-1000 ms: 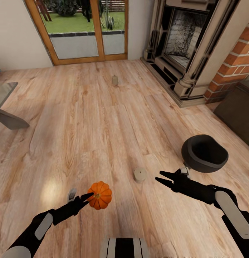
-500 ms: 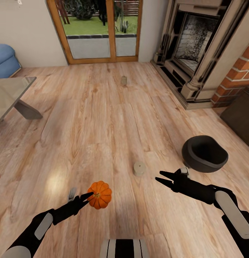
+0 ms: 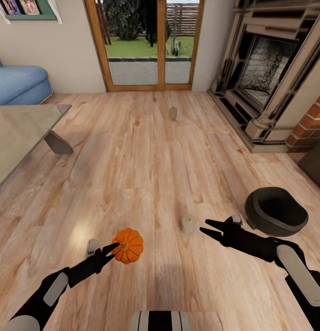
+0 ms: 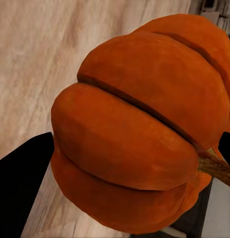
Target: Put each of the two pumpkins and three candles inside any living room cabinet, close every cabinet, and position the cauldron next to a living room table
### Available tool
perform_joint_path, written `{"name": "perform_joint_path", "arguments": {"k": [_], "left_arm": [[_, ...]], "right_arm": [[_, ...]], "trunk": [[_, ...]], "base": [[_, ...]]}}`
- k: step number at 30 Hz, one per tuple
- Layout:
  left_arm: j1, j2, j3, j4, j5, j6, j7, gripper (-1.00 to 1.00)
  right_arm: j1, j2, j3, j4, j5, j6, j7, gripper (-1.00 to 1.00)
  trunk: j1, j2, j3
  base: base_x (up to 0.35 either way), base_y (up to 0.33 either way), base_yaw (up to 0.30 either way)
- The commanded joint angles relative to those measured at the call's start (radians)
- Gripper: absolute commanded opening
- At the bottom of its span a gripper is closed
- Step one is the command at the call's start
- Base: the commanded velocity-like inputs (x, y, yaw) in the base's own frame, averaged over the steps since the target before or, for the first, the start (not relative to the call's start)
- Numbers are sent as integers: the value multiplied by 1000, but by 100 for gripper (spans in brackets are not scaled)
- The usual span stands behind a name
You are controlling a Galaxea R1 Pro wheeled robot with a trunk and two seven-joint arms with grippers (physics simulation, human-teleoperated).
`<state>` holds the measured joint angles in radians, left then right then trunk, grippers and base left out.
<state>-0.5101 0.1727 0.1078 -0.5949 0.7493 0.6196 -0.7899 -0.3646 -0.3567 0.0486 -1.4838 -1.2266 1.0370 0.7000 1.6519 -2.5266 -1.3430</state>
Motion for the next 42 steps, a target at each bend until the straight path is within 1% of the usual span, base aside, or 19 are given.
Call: {"name": "perform_joint_path", "arguments": {"k": [1,6,10,15,30,42], "left_arm": [[-1,0,0,0,0,5,2,-100],[0,-1,-1,0,-1,5,2,-100],[0,-2,-13,0,-1,5,2,-100],[0,-2,-19,0,-1,5,6,-100],[0,-1,-19,-5,-1,6,7,-100],[0,-2,-20,-6,1,6,7,-100]], "right_arm": [[0,-1,1,0,4,2,6,100],[0,-1,1,0,4,2,6,100],[0,-1,0,0,4,2,5,100],[0,-1,0,0,4,2,4,100],[0,-1,1,0,4,2,6,100],[0,-1,1,0,4,2,7,100]], "trunk": [[-1,0,5],[-3,1,30],[-5,2,47],[-7,3,67],[-14,7,125],[-19,10,172]], "base": [[0,0,194],[-149,0,194],[-312,0,93],[-327,-44,72],[-304,-122,259],[-31,-17,272]]}}
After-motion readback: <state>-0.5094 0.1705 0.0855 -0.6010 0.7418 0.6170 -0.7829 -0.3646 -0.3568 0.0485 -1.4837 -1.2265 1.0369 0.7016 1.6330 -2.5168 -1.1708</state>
